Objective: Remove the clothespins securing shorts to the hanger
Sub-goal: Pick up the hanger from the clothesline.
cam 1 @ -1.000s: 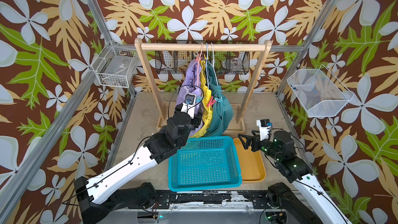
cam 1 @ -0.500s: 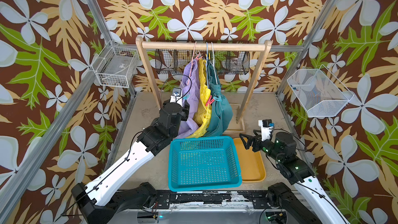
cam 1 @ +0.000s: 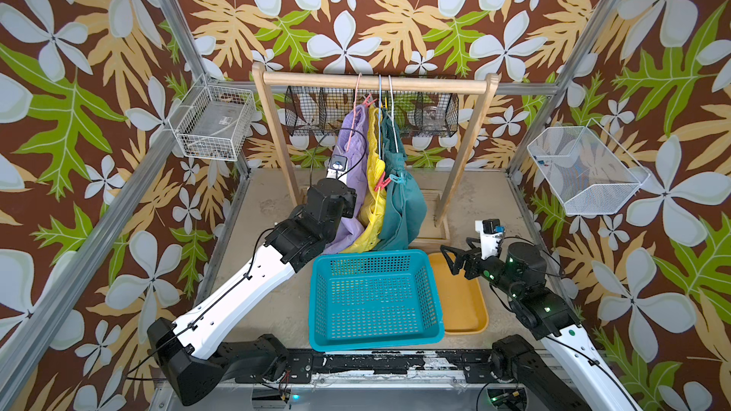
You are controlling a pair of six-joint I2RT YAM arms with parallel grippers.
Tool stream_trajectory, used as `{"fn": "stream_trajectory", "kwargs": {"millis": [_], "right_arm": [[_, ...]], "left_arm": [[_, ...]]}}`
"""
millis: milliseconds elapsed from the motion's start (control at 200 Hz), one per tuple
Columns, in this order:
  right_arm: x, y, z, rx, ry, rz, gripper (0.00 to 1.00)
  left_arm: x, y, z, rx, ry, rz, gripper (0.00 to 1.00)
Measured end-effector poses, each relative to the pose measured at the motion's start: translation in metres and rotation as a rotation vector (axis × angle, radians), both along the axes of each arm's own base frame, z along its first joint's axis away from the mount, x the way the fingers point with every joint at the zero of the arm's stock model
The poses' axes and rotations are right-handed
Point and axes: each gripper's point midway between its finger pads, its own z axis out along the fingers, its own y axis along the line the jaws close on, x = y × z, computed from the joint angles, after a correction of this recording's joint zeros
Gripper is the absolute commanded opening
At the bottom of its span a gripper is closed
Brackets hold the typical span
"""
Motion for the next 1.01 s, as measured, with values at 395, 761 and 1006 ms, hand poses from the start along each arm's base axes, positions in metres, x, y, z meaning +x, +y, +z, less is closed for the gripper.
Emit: {"fn": "stream_trajectory", "kwargs": {"millis": [395,761,1006], "right_arm": [[0.002,0.002,-0.005,0.002,0.007,0.007,1.00],[-0.002,0.005,0.002,0.034,-0.015,0.022,1.00],[-0.005,0.006,0.015,0.060,-0.073,0.032,1.00]], "left_arm": [[-0.021,0.009,0.044,-0.130,-0.083,-0.038,0.00],[-0.042,0.026,0.092,-0.152,-0.213,-0.055,0.00],[-0.069,0.049,0.071,-0.164,-0.244,-0.050,0.00]]}}
